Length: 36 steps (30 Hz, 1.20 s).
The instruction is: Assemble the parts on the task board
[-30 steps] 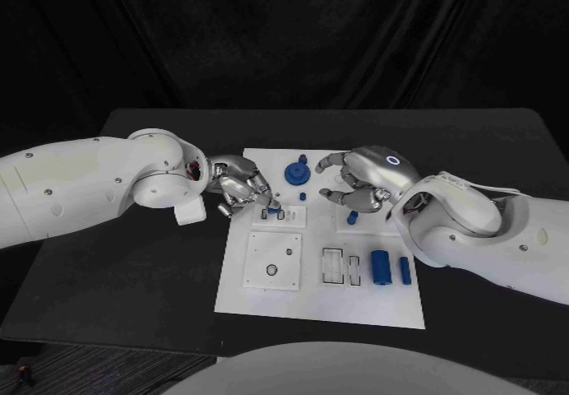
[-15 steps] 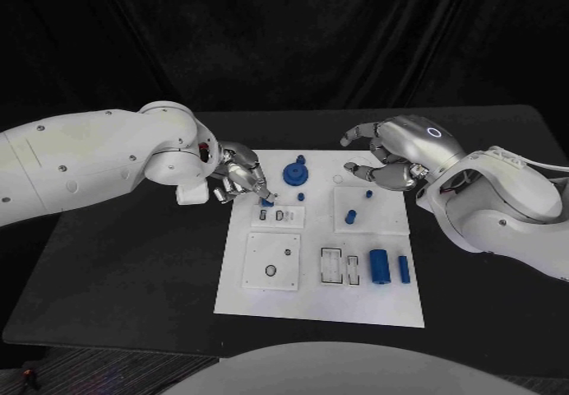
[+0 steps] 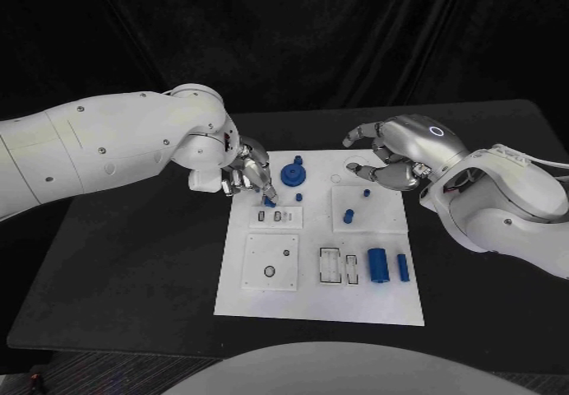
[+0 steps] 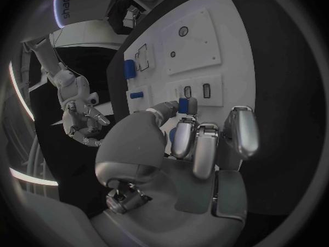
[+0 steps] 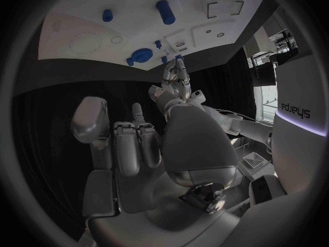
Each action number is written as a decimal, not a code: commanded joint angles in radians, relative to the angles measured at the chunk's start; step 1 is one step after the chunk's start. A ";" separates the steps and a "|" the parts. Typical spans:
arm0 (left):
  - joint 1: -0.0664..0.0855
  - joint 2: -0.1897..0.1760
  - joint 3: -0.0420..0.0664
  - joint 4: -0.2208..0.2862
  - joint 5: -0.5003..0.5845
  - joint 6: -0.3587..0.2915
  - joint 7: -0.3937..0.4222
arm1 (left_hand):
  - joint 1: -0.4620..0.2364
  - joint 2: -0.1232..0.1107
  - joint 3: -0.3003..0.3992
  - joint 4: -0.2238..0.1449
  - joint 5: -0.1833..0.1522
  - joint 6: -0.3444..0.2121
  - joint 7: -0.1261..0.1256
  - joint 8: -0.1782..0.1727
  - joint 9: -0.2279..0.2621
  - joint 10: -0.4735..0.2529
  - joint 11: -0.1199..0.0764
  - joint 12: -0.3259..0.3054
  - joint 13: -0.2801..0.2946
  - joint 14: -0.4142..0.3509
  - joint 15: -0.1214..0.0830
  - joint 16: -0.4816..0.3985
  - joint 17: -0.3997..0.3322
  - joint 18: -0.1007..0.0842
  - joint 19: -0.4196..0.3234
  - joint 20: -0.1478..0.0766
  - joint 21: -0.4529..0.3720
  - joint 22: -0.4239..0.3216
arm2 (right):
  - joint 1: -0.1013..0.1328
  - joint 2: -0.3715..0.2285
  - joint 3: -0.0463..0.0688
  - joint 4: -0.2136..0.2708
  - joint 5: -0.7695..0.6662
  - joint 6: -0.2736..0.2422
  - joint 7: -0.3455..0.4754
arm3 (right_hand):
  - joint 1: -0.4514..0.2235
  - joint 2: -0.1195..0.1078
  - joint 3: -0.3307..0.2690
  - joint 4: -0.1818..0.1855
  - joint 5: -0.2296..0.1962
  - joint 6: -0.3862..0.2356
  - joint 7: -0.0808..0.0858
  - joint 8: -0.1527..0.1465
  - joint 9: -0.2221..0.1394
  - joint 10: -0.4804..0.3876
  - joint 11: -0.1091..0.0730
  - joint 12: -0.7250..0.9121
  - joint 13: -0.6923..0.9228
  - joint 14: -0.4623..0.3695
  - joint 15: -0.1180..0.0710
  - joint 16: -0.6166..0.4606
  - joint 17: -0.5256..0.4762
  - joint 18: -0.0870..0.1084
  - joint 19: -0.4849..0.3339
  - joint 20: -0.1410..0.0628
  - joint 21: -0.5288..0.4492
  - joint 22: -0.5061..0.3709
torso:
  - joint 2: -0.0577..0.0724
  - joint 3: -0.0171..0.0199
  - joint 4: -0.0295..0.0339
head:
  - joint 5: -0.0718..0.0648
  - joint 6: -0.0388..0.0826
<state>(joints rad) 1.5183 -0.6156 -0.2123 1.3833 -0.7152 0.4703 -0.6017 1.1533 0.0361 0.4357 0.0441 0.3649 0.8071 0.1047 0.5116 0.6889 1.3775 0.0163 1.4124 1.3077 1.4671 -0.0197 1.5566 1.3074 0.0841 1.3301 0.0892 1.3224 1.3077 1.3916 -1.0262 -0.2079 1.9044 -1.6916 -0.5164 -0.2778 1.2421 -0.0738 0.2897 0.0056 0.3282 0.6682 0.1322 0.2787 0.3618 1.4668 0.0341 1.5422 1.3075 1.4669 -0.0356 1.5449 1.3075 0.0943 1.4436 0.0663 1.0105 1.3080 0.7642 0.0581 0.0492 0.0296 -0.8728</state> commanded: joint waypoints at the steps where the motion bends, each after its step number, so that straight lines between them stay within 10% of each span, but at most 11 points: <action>1: 0.004 0.015 0.001 -0.005 -0.002 0.051 -0.040 | -0.010 0.005 0.013 -0.007 -0.005 0.032 -0.022 -0.004 0.010 0.000 0.000 -0.001 0.075 0.065 -0.005 0.000 0.220 -0.013 0.007 -0.001 -0.003 0.168 | 0.001 -0.001 0.000 -0.002 0.009 0.026 -0.022 | 0.011 0.002 0.001 0.006 -0.003 0.006 0.000 0.004 -0.001 0.070 0.001 -0.004 0.219 0.087 -0.001 -0.004 0.185 0.008 -0.008 0.001 -0.004 0.123 | 0.000 0.0014 0.0026 | 0.005 0.000; 36: -0.029 0.070 0.000 -0.038 -0.002 0.019 -0.026 | -0.021 0.016 0.028 -0.010 -0.016 0.038 -0.020 -0.024 0.001 -0.007 0.002 -0.007 0.068 0.058 -0.003 -0.003 0.212 -0.011 -0.001 0.000 -0.014 0.165 | -0.003 -0.014 0.000 0.000 0.057 0.060 -0.029 | 0.016 0.004 0.003 0.013 0.014 0.020 0.000 0.008 -0.012 0.058 0.004 -0.017 0.203 0.085 0.001 -0.009 0.174 0.011 -0.011 0.002 -0.019 0.119 | 0.000 0.0023 0.0010 | 0.024 0.000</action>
<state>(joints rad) 1.4905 -0.5474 -0.2129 1.3450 -0.7200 0.4965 -0.6457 1.1287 0.0402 0.4559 0.0344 0.3512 0.8125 0.1096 0.4915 0.6884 1.3774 0.0164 1.4085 1.3076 1.4671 -0.0196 1.5565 1.3074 0.0841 1.3300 0.0892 1.3108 1.3076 1.3905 -1.0386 -0.2080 1.9030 -1.6434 -0.4653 -0.2898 1.2476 -0.0683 0.2925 0.0140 0.3392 0.6823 0.1320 0.2825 0.3515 1.4668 0.0341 1.5306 1.3073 1.4669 -0.0356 1.5413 1.3078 0.0941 1.4400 0.0699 0.9951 1.3076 0.7636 0.0597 0.0502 0.0533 -0.8725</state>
